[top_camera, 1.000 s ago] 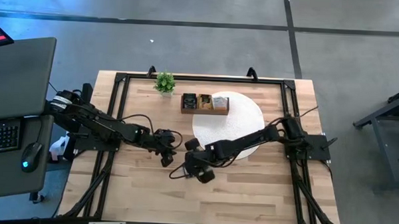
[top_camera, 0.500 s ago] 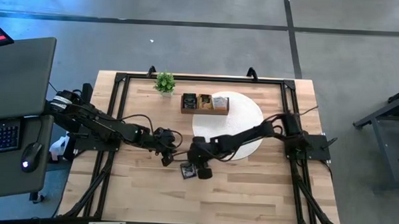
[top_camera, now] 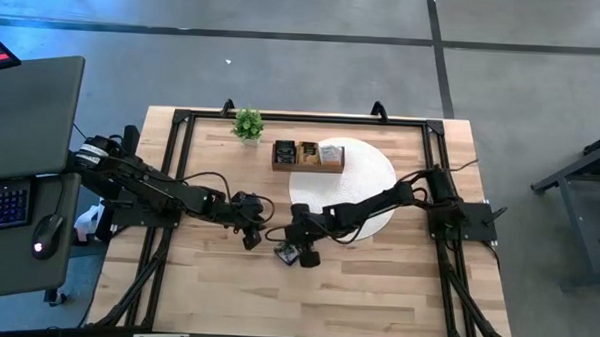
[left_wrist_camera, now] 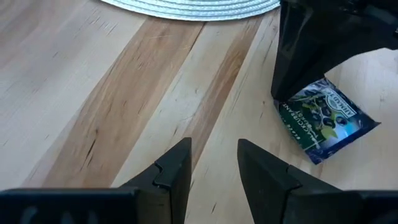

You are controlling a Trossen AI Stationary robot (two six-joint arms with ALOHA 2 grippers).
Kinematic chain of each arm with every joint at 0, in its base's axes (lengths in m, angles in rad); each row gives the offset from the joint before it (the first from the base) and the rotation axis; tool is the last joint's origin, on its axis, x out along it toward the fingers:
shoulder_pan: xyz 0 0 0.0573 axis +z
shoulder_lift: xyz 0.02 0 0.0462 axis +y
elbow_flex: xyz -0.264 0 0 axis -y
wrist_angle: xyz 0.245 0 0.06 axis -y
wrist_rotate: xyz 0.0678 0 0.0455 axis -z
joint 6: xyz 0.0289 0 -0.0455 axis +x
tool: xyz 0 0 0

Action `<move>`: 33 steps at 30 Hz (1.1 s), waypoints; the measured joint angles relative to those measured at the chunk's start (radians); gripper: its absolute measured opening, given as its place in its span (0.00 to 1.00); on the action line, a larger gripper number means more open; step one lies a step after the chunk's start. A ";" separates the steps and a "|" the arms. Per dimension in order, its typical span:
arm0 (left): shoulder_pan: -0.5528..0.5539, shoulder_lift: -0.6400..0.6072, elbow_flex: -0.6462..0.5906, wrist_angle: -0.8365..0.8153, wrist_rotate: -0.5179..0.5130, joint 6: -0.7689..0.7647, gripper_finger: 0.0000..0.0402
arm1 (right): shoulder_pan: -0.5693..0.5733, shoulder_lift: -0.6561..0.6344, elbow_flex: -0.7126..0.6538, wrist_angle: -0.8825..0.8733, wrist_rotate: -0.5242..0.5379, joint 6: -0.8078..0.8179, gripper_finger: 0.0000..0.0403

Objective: Pick & Place Tea
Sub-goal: Put the violet tea bag into the left section of the wooden organizer

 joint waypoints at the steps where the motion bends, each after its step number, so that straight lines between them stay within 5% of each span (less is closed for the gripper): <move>1: 0.000 0.000 0.000 0.000 0.000 0.000 0.32 | 0.001 -0.003 0.000 0.007 0.007 -0.014 0.05; 6: 0.000 0.000 0.000 -0.007 0.000 0.000 0.32 | 0.001 -0.053 -0.005 -0.015 0.064 -0.042 0.01; 13: 0.000 0.000 0.000 -0.008 -0.023 0.000 0.32 | -0.012 -0.112 -0.002 -0.012 0.356 -0.056 0.01; 20: 0.000 0.000 0.000 -0.012 -0.024 0.000 0.32 | -0.113 -0.110 -0.003 0.109 0.518 -0.146 0.01; 26: 0.000 0.000 0.000 -0.015 -0.027 0.000 0.32 | -0.252 -0.111 -0.002 0.291 0.551 -0.226 0.00; 33: 0.000 0.000 0.000 -0.033 -0.026 0.008 0.32 | -0.356 -0.112 -0.002 0.282 0.540 -0.226 0.00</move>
